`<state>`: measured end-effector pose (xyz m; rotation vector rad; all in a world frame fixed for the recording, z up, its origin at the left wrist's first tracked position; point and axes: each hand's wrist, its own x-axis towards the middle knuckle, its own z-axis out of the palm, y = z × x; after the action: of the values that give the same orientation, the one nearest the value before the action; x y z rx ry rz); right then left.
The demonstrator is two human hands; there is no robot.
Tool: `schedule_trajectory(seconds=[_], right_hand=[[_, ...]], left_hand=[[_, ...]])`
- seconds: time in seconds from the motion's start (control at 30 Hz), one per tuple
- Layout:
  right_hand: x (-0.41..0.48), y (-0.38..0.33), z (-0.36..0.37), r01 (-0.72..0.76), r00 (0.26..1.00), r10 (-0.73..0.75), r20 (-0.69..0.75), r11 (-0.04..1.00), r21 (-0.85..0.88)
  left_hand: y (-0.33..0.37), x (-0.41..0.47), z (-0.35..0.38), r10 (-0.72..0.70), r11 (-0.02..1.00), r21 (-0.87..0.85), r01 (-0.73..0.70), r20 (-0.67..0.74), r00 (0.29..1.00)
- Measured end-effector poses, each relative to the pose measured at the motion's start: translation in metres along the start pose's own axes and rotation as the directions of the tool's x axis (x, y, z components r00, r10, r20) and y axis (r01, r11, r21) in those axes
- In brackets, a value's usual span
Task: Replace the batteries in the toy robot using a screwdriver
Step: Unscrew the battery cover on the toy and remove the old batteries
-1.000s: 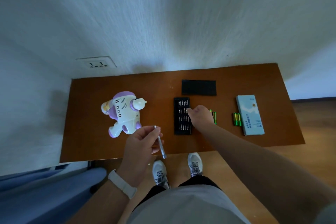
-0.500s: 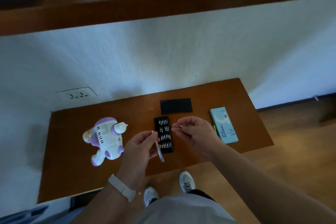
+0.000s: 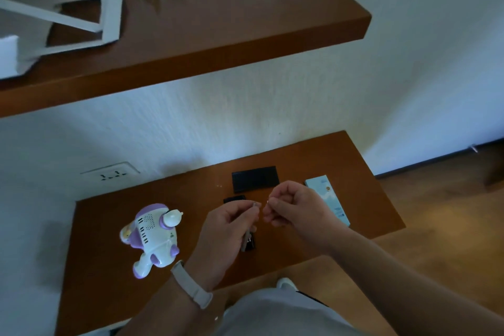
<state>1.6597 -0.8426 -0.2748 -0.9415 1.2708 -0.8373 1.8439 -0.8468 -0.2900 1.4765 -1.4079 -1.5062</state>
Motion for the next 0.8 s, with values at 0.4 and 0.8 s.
schedule_trajectory(seconds=[0.4,0.8], right_hand=[[-0.005,-0.009,-0.002,0.200,0.980,-0.193,0.052,0.949,-0.242],[-0.009,-0.008,0.000,0.301,0.952,-0.284,0.112,0.810,-0.504]], left_hand=[[0.026,-0.001,-0.006,0.374,0.814,0.454,-0.364,0.070,0.925],[0.021,-0.007,-0.008,0.437,0.772,0.488,-0.407,0.056,0.898]])
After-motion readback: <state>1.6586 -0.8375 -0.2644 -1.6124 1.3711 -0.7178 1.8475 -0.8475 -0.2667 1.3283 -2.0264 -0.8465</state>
